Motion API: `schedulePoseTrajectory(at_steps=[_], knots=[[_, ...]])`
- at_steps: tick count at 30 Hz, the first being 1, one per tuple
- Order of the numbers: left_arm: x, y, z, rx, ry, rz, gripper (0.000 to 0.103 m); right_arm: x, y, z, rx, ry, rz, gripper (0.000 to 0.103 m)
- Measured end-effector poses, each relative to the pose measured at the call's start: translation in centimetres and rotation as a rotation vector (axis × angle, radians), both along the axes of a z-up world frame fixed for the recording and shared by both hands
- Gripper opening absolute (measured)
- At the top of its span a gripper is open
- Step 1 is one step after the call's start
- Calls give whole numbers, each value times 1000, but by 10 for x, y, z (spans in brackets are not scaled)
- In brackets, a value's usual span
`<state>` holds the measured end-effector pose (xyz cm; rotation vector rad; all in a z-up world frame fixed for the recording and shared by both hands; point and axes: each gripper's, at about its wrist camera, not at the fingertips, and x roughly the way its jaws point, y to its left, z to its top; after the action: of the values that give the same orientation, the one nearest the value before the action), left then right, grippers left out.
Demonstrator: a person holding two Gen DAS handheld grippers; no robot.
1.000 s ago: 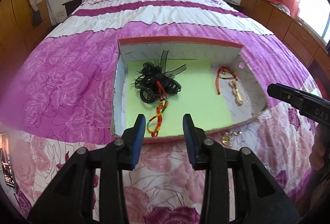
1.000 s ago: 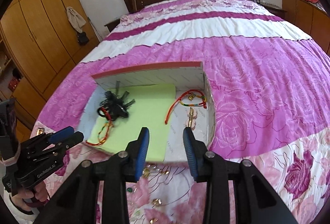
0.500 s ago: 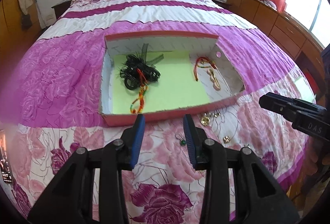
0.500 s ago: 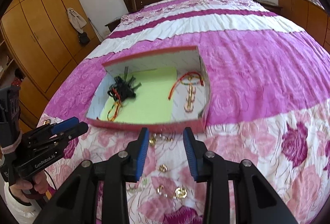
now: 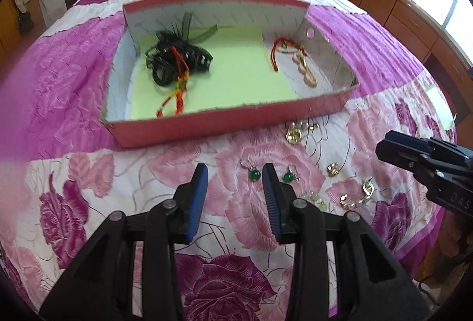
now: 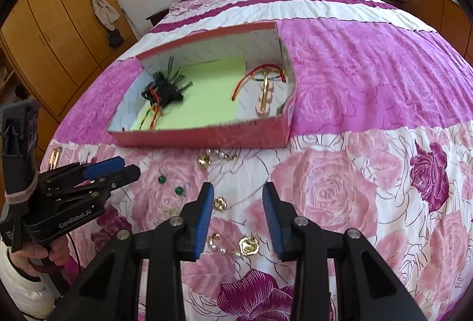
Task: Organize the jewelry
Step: 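Grasp a green earring with the left tool, then carry the green earring toward the box with the left tool while the right tool grasps a gold charm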
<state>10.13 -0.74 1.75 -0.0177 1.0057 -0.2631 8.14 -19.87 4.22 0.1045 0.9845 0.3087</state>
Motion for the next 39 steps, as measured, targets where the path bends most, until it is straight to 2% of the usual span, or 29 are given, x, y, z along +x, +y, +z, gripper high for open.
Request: schedulePoseTrajectory(at_steps=[8, 10, 12, 20, 22, 39], knots=[[2, -13, -17, 31, 16, -25, 28, -7, -3, -13, -5, 15, -1, 37], [2, -18, -20, 48, 6, -33, 25, -7, -5, -16, -1, 23, -8, 37], [4, -20, -23, 60, 8, -37, 16, -7, -9, -19, 7, 31, -15, 37], [7, -25, -30, 71, 7, -44, 9, -9, -15, -27, 28, 50, -30, 37], [7, -27, -31, 75, 4, -51, 0, -9, -15, -28, 31, 53, -29, 37], [-5, 8, -8, -16, -26, -4, 1, -3, 19, -31, 9, 70, 30, 37]])
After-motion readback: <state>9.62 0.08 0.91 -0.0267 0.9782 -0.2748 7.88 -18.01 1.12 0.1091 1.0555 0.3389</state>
